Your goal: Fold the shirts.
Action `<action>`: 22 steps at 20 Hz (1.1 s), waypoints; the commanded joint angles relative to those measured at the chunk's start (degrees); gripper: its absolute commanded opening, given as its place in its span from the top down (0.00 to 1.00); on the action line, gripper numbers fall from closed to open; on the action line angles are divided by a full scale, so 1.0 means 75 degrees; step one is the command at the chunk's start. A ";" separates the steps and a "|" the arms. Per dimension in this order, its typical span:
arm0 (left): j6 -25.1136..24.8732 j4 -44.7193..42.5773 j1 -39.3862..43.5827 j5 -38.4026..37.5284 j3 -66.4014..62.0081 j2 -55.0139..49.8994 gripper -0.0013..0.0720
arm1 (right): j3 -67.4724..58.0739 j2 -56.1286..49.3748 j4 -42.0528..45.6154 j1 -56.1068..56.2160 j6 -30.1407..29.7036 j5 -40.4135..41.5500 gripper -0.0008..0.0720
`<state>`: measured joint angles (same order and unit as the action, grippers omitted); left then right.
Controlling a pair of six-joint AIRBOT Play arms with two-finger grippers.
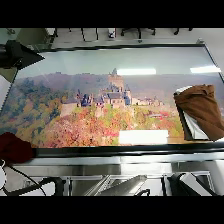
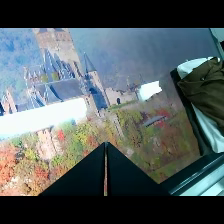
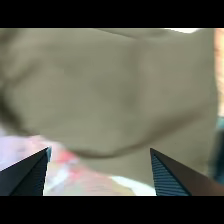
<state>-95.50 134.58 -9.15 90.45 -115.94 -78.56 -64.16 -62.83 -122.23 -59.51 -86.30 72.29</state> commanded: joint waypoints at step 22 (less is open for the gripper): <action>-0.0210 -0.0554 0.3943 -0.3579 0.9544 0.4089 0.96 | 0.1682 0.0953 -0.0883 1.0241 -0.1099 -0.1961 0.96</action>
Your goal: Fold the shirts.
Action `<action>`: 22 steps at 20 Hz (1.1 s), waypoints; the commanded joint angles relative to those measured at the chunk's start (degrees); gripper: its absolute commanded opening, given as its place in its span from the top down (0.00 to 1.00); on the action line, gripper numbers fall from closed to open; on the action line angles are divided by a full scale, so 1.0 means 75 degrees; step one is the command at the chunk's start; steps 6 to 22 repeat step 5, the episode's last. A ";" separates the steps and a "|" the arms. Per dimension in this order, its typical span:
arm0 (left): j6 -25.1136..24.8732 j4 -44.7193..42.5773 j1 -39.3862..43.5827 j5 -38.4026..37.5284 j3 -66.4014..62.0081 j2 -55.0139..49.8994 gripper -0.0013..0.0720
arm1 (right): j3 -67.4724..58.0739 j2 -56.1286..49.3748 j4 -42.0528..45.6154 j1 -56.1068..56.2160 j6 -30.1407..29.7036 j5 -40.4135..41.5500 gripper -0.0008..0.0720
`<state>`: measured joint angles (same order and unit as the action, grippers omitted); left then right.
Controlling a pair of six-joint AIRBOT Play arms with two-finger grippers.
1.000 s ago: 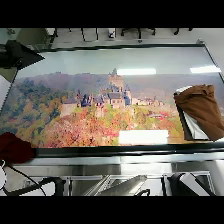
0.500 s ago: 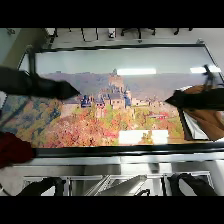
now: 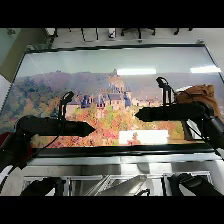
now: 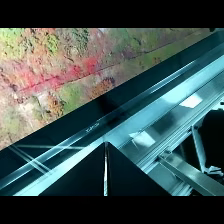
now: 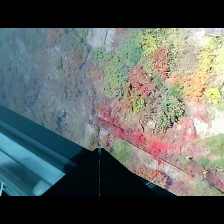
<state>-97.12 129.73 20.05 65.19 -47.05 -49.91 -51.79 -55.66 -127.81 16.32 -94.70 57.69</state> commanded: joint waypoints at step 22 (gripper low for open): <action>0.0006 0.0096 0.0050 -0.0306 0.0350 0.0274 0.96 | 0.0032 -0.0003 -0.0140 0.0131 0.0020 -0.0015 0.96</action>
